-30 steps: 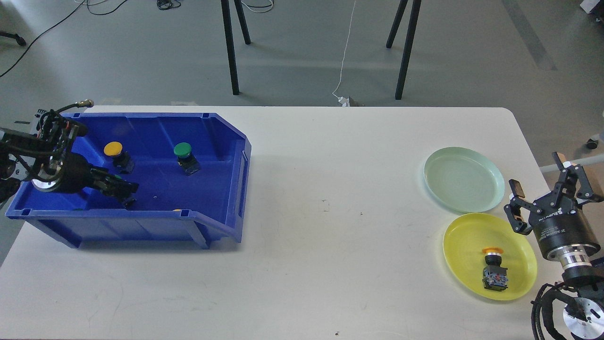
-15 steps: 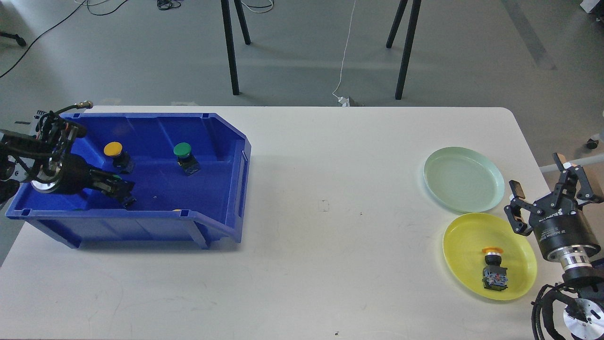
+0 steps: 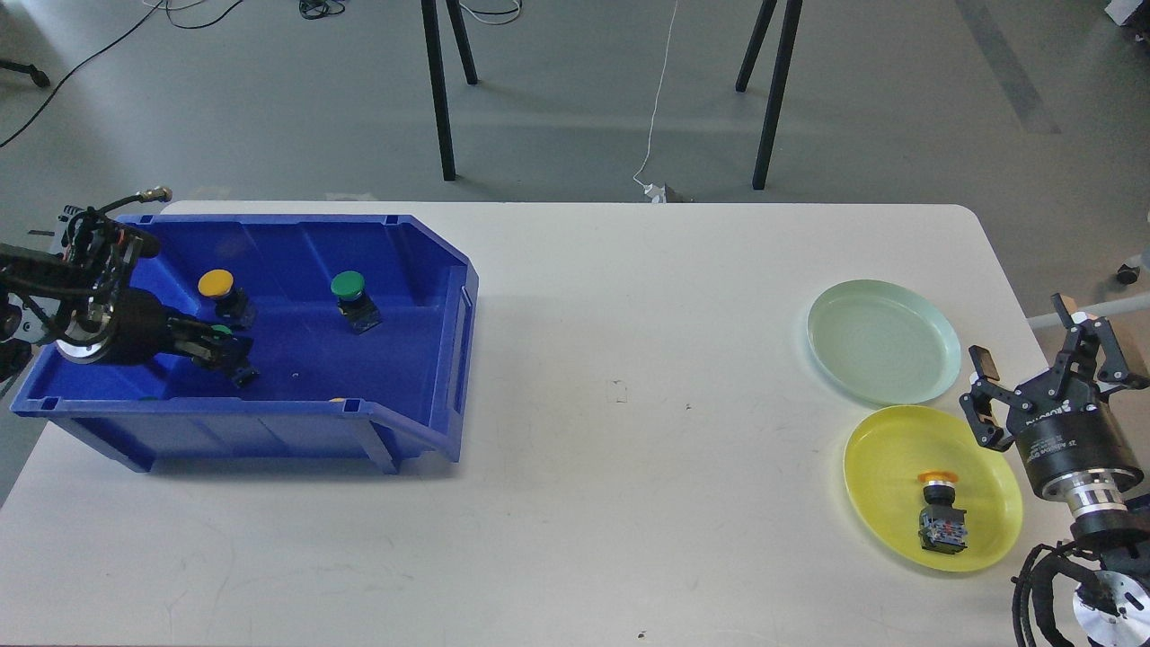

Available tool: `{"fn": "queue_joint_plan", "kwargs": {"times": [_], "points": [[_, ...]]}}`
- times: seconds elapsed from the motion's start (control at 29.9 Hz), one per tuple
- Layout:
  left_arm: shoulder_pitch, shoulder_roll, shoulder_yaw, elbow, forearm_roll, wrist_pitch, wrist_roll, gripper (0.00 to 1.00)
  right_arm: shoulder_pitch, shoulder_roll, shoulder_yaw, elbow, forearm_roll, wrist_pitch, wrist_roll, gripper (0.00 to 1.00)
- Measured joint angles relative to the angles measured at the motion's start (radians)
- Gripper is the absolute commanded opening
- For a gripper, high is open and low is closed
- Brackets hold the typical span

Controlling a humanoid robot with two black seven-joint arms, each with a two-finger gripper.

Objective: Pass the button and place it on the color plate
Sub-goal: 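Grasp the green-capped button in the bin with the left gripper, then lift the green button and carry it toward the table center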

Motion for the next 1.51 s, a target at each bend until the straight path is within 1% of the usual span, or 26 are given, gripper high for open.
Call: {"fn": "queue_joint_plan", "kwargs": {"times": [0.07,0.17,0.3,0.43,0.5,0.57,0.64,0.77,0.84,0.97,1.07,1.14,1.34,1.4,1.51], "points": [[-0.029,0.046,-0.010,-0.057,-0.002,-0.012,0.000,0.08,0.000,0.000,0.001,0.000,0.001,0.000,0.000,0.96],[-0.111,0.118,-0.050,-0.194,-0.015,-0.062,0.000,0.08,0.000,0.000,0.001,0.000,0.001,0.000,0.000,0.96],[-0.167,0.197,-0.178,-0.379,-0.091,-0.089,0.000,0.08,0.000,0.000,0.002,0.000,0.001,0.000,0.000,0.96],[-0.172,0.209,-0.314,-0.496,-0.269,-0.091,0.000,0.09,0.000,0.000,0.006,0.000,0.001,0.000,0.000,0.96],[-0.170,0.183,-0.347,-0.525,-0.390,-0.091,0.000,0.09,0.000,0.000,0.006,0.000,0.001,0.000,0.000,0.96],[-0.160,0.126,-0.358,-0.539,-0.512,-0.091,0.000,0.09,0.001,0.000,0.003,0.000,0.000,0.001,0.000,0.96],[-0.133,0.044,-0.361,-0.543,-0.622,-0.091,0.000,0.09,0.005,-0.007,-0.001,0.000,-0.003,0.008,0.000,0.96],[-0.043,-0.150,-0.365,-0.529,-0.711,-0.091,0.000,0.09,0.030,-0.015,-0.031,0.004,-0.039,0.015,0.000,0.97],[0.011,-0.246,-0.366,-0.498,-0.719,-0.083,0.000,0.09,0.053,-0.015,-0.045,0.006,-0.109,0.015,0.000,0.97],[0.093,-0.372,-0.367,-0.435,-0.722,-0.051,0.001,0.09,0.079,-0.003,-0.065,0.017,-0.329,0.013,0.000,0.97],[0.120,-0.395,-0.374,-0.417,-0.726,-0.043,0.001,0.09,0.094,0.013,-0.081,0.036,-0.460,0.009,0.000,0.97],[0.127,-0.398,-0.379,-0.414,-0.727,-0.040,0.001,0.10,0.113,0.039,-0.124,0.041,-0.524,0.009,0.000,0.97],[0.129,-0.401,-0.381,-0.414,-0.728,-0.039,0.001,0.10,0.210,0.098,-0.338,0.067,-0.554,0.017,0.000,0.97],[0.129,-0.401,-0.381,-0.414,-0.728,-0.038,0.001,0.10,0.223,0.124,-0.383,0.091,-0.535,0.045,0.000,0.97],[0.129,-0.401,-0.381,-0.414,-0.728,-0.038,0.001,0.10,0.229,0.141,-0.413,0.117,-0.466,0.154,0.000,0.96]]}}
